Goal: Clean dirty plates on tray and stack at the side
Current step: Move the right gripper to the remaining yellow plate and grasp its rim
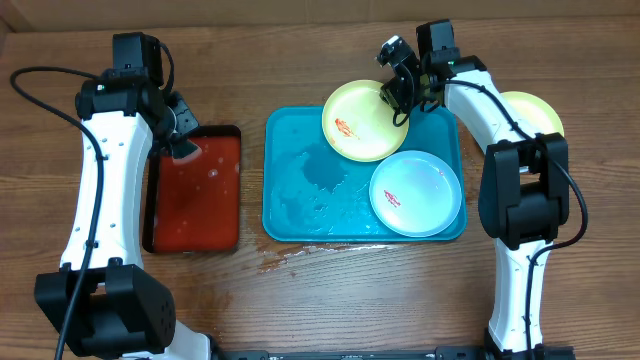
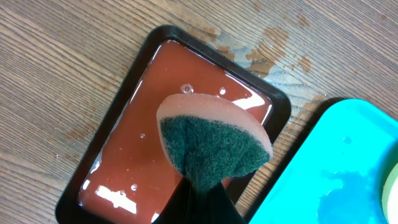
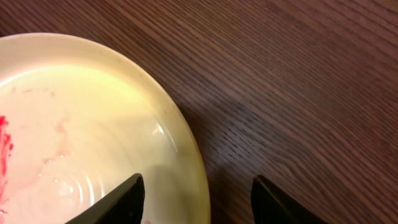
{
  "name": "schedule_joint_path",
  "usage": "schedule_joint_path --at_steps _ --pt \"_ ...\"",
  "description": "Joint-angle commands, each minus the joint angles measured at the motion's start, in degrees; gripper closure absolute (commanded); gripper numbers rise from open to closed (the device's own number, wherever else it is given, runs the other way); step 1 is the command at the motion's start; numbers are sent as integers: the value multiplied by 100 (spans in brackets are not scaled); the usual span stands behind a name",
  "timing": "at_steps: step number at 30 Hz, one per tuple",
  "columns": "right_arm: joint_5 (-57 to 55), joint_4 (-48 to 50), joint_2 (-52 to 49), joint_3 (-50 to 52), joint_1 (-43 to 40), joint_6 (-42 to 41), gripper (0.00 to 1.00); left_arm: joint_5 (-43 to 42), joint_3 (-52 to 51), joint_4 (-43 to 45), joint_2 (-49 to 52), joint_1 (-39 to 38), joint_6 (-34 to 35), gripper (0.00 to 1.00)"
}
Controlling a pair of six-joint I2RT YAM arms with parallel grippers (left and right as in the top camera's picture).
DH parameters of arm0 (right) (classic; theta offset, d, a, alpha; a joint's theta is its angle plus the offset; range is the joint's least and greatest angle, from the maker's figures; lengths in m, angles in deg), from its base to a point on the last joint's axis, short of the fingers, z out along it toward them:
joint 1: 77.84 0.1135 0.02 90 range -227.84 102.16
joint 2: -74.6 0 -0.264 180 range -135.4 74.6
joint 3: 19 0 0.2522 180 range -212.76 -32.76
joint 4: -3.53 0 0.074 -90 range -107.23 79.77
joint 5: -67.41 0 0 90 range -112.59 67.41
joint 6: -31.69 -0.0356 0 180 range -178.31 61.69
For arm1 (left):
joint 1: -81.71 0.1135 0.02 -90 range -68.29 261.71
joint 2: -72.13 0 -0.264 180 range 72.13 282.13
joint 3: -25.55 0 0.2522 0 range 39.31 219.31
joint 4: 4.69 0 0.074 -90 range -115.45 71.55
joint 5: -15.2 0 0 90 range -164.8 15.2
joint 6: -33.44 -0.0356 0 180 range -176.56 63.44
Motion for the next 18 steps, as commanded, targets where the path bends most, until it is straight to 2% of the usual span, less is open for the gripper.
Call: schedule_joint_path --at_steps 1,3,6,7,9,13,18 --pt "271 7 -199 -72 7 2 43 -24 2 46 85 11 81 96" --pt "334 4 -208 -72 9 0 45 -24 2 44 85 9 79 96" --pt "350 37 -208 -72 9 -2 53 -22 2 52 85 11 79 96" --pt "348 52 -208 -72 7 0 59 -24 2 66 85 9 81 96" --pt "345 66 -208 -72 7 -2 76 -24 2 70 85 11 81 96" --pt "348 59 -208 -116 9 -306 95 -24 2 70 85 11 79 96" --pt "372 -334 -205 -334 42 -525 96 -24 2 72 85 11 79 96"
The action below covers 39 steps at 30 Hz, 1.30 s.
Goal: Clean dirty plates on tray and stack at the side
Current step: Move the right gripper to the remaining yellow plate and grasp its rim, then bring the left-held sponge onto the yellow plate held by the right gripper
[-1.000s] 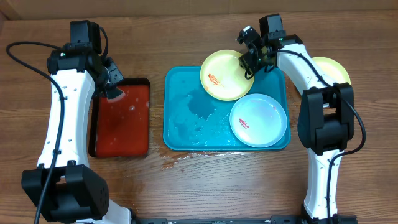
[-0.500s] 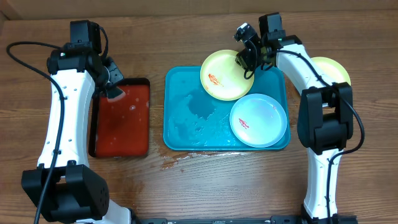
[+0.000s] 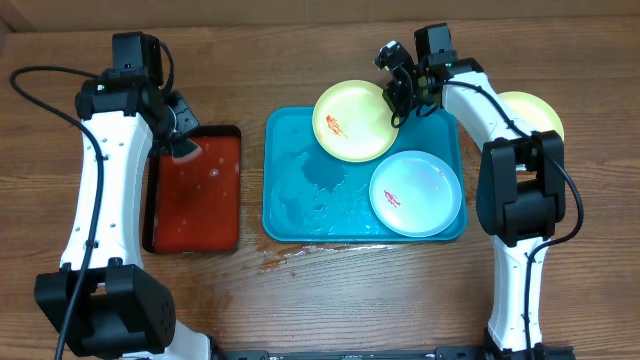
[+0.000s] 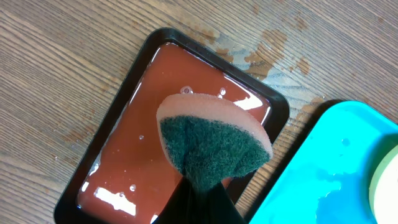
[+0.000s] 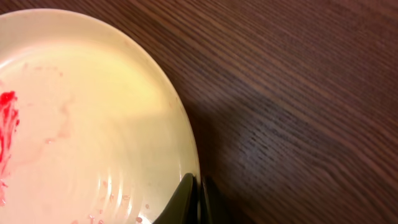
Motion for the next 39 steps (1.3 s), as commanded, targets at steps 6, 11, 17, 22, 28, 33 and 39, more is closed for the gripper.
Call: schedule_joint_path --at_steps 6,11,17,22,28,33,39 --pt "52 -1316 -59 -839 179 -1095 96 -111 2 44 85 9 79 96" --pt "553 -2413 -59 -1082 411 -1823 96 -732 2 149 85 -15 -188 96" --pt "391 -2907 -61 -863 715 -2538 96 -1071 0 304 85 -310 -374 96" --pt "-321 -2861 -109 -697 802 -2920 96 -1067 -2 396 90 -728 -374 96" --pt "-319 -2697 -114 -389 802 -2920 76 -1025 -81 531 98 -1064 -372 96" --pt "-317 -2656 -114 -234 804 -2920 75 -1054 -260 745 125 -1217 -262 96" --pt "-317 -2452 -114 -52 804 -2942 80 -1137 -745 1427 127 -1499 138 96"
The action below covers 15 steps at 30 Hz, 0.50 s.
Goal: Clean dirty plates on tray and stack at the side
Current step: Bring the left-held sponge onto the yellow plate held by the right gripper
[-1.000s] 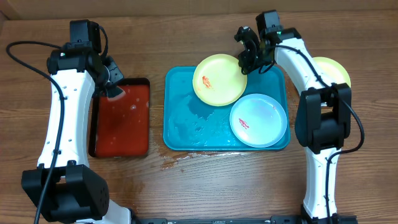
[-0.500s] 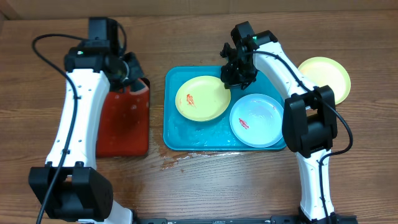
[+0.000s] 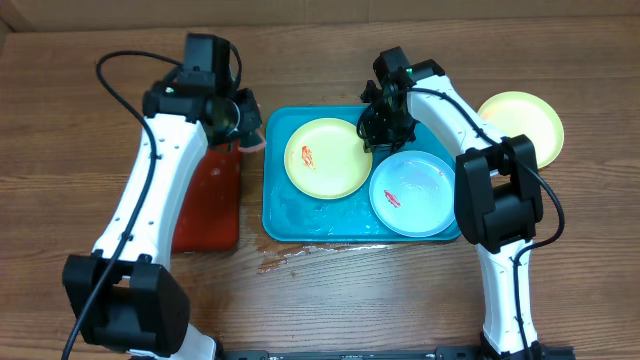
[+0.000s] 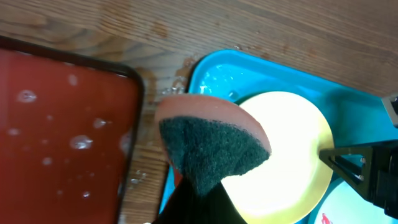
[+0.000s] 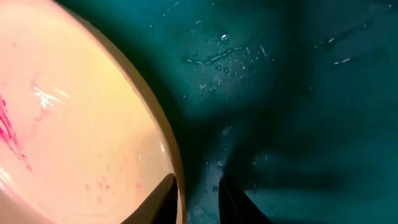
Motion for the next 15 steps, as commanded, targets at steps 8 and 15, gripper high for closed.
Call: schedule_joint_path --at_steps 8,15 --pt "76 374 -92 317 -17 -535 96 -208 -1209 1867 162 -817 831 96" --pt "402 361 -92 317 -9 -728 96 -321 -1329 2826 909 -1460 1353 96"
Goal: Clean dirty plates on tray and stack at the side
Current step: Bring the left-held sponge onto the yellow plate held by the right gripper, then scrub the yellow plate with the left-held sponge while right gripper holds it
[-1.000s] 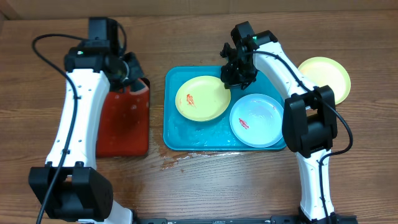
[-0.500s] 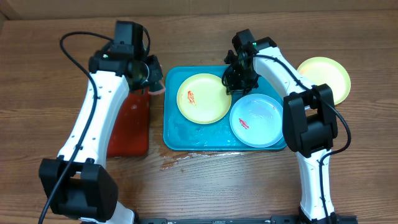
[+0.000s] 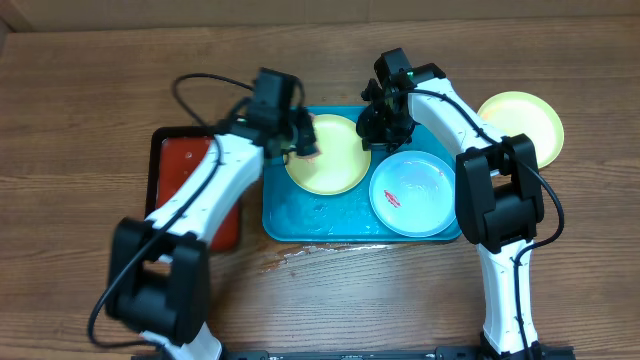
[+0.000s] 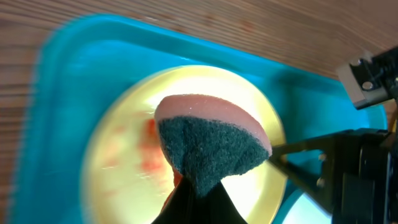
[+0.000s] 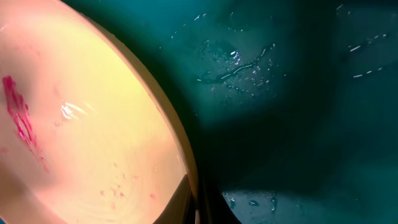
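Observation:
A yellow plate [image 3: 335, 158] with red smears lies in the upper middle of the blue tray [image 3: 300, 215]. My left gripper [image 3: 303, 140] is shut on a sponge [image 4: 211, 140], green scrub side facing the camera, over the plate's left half [image 4: 124, 149]. My right gripper [image 3: 374, 128] is shut on the plate's right rim [image 5: 180, 149]. A white plate [image 3: 416, 192] with a red smear lies at the tray's right. A clean yellow plate [image 3: 525, 117] rests on the table at the far right.
A black pan of reddish-brown liquid [image 3: 185, 190] stands left of the tray. Water is spilled on the table at the tray's front edge [image 3: 300, 250]. My left arm reaches across the pan and the tray's left edge.
My left gripper has moved right with the sponge, from the gap between pan and tray to over the yellow plate. My right gripper's jaws have closed tight on the plate's rim.
My left gripper held the sponge over the pan while my right gripper stood open round the yellow plate's rim at the tray's back edge. It then shut on the rim. Later the plate lay further in on the tray, and now the sponge is over it.

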{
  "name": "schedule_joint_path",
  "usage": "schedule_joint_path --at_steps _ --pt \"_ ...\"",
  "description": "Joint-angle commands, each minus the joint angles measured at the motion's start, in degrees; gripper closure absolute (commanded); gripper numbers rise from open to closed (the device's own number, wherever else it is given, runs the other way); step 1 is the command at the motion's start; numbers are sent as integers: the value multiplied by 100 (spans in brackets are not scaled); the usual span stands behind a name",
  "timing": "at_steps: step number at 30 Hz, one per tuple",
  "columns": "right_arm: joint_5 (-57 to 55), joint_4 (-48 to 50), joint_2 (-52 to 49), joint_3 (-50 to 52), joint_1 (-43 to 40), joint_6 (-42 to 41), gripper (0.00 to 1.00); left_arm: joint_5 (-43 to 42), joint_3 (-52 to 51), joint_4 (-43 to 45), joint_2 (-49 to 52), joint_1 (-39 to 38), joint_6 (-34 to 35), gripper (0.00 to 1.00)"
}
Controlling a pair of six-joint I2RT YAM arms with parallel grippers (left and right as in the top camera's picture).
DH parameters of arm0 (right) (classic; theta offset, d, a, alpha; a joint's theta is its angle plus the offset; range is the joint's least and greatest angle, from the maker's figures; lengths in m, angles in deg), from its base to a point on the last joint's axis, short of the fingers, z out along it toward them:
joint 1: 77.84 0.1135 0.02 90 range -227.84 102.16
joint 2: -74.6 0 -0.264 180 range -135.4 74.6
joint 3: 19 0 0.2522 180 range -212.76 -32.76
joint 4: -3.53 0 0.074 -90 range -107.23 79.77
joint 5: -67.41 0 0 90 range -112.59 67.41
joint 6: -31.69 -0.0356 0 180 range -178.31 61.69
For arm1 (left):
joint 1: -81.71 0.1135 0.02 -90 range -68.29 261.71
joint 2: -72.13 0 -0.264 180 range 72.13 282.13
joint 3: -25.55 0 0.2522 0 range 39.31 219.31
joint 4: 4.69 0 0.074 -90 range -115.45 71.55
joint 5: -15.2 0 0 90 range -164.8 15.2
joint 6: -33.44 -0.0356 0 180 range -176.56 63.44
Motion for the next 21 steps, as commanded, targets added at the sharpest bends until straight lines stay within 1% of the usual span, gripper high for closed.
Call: schedule_joint_path --at_steps 1,4,6,14,19,20,21 --pt "76 -24 -94 146 7 -302 96 -227 -50 391 476 -302 365 96" --pt "72 -24 -94 146 7 -398 96 -254 -50 717 728 -439 361 96" --pt "72 -22 -94 146 4 -400 96 -184 -50 778 826 -457 361 96" --pt "74 61 -94 146 4 -398 96 588 -50 743 1108 -378 245 96" --pt "74 83 -94 146 4 -398 96 743 -50 645 1440 -332 131 96" --pt "74 81 -94 146 4 -396 96 826 -50 584 1488 -302 90 96" --pt "74 79 -94 146 4 -396 96 957 -50 507 1543 -258 -107 96"
